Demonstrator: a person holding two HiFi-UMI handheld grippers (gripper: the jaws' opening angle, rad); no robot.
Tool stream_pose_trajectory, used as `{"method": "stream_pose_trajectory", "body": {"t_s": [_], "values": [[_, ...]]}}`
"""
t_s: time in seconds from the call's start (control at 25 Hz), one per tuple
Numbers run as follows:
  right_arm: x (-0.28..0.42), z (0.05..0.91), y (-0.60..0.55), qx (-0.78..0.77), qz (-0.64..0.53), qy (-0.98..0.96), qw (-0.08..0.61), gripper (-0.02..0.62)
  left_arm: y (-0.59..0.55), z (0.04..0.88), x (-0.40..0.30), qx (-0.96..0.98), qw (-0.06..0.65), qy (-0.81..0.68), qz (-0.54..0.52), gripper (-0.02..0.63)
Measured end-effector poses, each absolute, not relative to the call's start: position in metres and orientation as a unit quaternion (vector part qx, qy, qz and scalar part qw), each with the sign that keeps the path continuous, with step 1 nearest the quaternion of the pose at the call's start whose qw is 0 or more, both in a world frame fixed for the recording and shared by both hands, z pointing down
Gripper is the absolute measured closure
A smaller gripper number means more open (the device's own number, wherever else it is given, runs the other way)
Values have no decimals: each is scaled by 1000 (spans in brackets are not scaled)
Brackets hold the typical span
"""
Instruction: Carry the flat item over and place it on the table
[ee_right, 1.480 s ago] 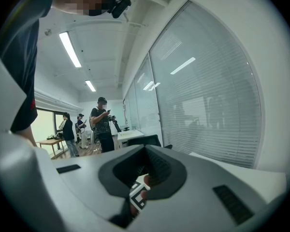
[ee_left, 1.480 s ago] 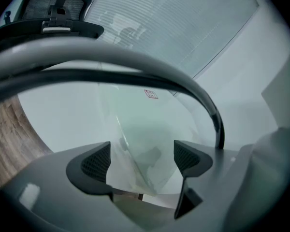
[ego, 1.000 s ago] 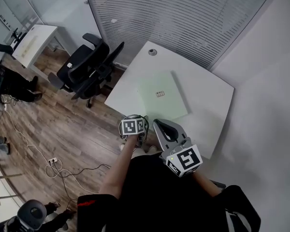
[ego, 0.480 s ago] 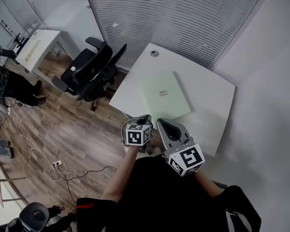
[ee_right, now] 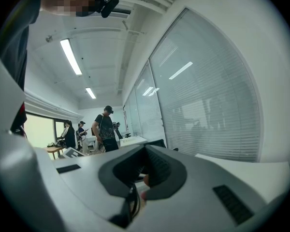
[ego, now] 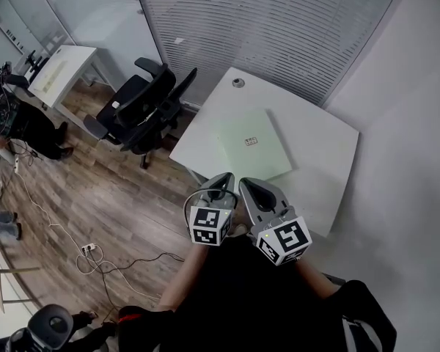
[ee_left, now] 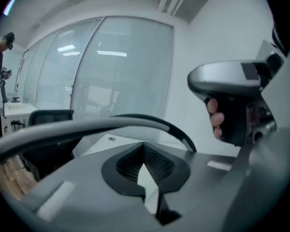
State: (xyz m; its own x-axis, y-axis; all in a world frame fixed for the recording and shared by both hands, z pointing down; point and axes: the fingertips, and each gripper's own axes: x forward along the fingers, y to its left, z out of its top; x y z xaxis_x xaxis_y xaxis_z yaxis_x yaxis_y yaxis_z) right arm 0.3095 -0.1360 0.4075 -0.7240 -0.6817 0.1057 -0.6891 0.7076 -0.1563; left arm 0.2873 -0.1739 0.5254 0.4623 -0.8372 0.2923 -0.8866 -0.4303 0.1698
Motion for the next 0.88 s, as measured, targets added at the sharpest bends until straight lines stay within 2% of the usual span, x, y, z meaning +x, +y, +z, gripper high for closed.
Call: {"method": "stream_pose_trajectory", "body": {"t_s": [0.48, 0.88], "values": [[302, 401, -136, 366, 83, -927, 10, 595, -152, 419, 262, 837, 7, -547, -3, 601], [295, 394, -133, 354, 75, -932, 8, 596, -139, 406, 260, 837, 7, -546, -28, 601]]}}
